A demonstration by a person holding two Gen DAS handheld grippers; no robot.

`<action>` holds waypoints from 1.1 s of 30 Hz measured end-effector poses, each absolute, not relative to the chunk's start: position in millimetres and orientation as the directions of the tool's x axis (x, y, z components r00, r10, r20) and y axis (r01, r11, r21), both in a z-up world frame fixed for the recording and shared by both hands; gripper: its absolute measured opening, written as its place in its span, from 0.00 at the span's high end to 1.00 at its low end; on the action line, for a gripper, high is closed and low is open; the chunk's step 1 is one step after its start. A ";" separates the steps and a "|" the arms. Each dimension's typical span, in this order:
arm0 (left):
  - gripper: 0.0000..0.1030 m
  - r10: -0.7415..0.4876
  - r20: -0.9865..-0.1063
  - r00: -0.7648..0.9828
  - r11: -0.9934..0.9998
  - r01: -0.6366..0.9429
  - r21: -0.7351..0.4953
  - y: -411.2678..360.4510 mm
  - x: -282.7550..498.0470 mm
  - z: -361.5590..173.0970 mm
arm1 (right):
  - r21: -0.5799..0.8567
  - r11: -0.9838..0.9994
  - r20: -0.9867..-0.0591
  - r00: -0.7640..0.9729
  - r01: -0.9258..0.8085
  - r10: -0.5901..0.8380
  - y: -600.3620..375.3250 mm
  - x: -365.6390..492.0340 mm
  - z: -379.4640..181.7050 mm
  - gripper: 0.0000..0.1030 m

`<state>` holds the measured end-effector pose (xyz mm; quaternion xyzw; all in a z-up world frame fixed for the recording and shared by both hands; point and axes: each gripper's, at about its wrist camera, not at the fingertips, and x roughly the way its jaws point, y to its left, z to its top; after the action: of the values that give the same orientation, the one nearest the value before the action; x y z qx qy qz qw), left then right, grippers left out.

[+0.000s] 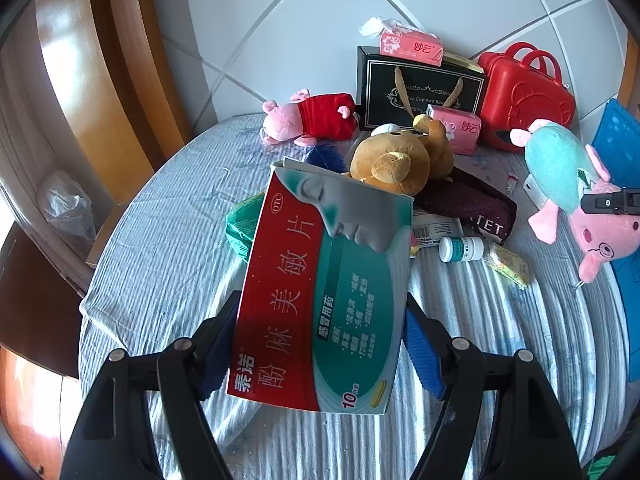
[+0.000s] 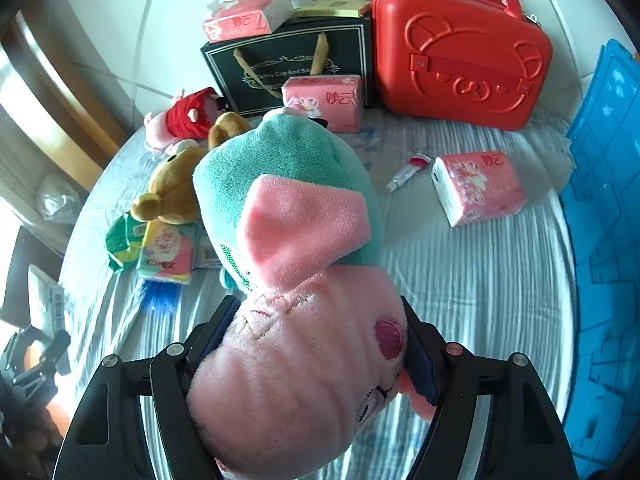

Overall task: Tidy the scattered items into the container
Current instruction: 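Carry the medicine box with the left tool while the right tool carries the pig to the blue bin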

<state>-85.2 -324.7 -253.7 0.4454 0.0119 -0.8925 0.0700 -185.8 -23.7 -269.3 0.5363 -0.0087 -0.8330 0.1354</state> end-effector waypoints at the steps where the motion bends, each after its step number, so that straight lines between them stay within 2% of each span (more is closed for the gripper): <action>1: 0.28 -0.115 -0.796 -0.594 -0.990 0.135 0.042 -321.5 -83.7 -251.2 | 0.165 -0.960 -0.887 -0.391 0.227 -0.245 -24.4 -179.4 -263.0 0.27; 9: 0.28 -0.108 -0.789 -0.605 -0.988 0.153 0.018 -300.6 -67.2 -221.9 | 0.212 -0.934 -0.854 -0.410 0.288 -0.321 -16.5 -133.6 -214.9 0.27; 18: 0.28 -0.105 -0.745 -0.658 -0.983 0.182 -0.022 -276.5 -51.5 -161.7 | 0.243 -0.904 -0.815 -0.430 0.352 -0.387 4.8 -90.1 -163.7 0.27; 33: 0.28 -0.133 -0.689 -0.713 -0.983 0.181 0.002 -215.6 -36.0 -92.1 | 0.299 -0.837 -0.723 -0.464 0.459 -0.513 47.0 -51.8 -91.0 0.27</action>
<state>-36.0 -215.6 -92.1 0.3694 0.0328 -0.9248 0.0848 -51.8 47.0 -91.0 0.4329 -0.0310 -0.8549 0.2842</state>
